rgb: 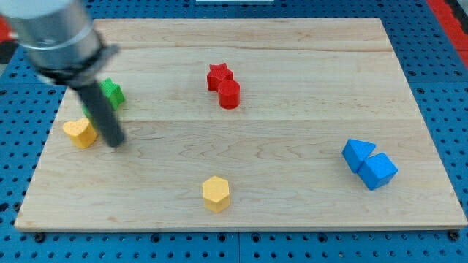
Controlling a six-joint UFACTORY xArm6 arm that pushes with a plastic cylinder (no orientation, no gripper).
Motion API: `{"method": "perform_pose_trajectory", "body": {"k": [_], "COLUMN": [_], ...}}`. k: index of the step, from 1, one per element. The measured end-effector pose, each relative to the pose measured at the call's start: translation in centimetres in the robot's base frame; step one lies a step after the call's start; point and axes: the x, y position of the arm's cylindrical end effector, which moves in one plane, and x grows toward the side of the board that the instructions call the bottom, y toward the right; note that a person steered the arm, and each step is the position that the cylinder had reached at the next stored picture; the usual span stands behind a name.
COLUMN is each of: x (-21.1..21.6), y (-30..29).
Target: Place the yellow hexagon below the yellow heart
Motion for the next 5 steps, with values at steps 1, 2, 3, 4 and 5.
{"method": "perform_pose_trajectory", "body": {"k": [1,2,3,4,5], "x": [0.6,5.9,12.5,9.8,6.8], "y": [11.6,20.5,17.3,11.0,10.7]}}
